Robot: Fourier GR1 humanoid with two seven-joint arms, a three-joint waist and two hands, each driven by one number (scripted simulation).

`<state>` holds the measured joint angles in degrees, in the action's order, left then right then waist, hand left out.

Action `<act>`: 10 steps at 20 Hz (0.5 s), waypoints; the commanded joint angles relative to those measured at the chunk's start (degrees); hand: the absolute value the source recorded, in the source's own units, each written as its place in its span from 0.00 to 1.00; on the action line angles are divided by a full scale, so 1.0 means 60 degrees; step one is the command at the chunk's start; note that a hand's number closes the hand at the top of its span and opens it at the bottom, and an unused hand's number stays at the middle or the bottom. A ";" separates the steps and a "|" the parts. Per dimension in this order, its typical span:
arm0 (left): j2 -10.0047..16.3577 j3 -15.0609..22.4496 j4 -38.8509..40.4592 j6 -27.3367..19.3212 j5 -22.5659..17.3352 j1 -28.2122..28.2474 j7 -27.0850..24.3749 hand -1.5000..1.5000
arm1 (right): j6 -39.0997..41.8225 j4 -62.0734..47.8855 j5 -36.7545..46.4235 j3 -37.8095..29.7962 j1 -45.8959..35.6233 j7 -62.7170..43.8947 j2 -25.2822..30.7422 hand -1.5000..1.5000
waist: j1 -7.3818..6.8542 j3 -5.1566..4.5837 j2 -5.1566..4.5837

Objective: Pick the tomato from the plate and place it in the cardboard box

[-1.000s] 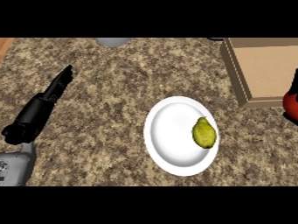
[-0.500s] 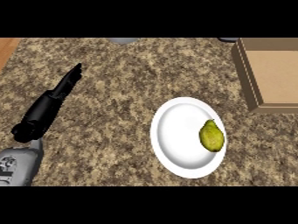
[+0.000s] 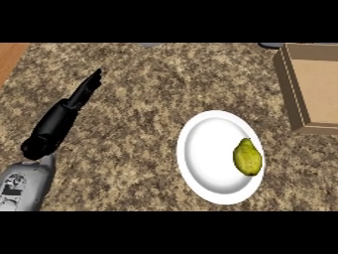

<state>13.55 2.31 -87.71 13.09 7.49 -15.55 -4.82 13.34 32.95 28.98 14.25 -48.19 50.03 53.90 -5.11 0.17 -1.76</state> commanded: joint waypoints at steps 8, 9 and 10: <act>-0.0301 0.0144 0.0268 -0.0292 0.0286 -0.0282 0.0000 0.50 | 0.0435 -0.2191 0.1785 0.1386 -0.0814 0.2287 0.0092 0.00 | -0.0077 0.0028 -0.0116; -0.0057 0.0114 0.0101 0.0043 0.0131 -0.0006 -0.0174 0.50 | 0.0349 -0.2223 0.1810 0.1436 -0.0942 0.2273 -0.0222 0.00 | -0.0175 0.0022 -0.0069; -0.0053 -0.0045 0.0098 0.0098 -0.0071 -0.0195 0.0063 0.50 | 0.0548 -0.2262 0.1650 0.1406 -0.0779 0.2813 -0.0164 0.00 | -0.0128 0.0035 -0.0081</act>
<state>12.76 2.81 -87.06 12.83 8.10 -16.53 -4.85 12.31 21.88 38.31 21.62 -52.31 56.14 53.52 -5.76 0.30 -2.23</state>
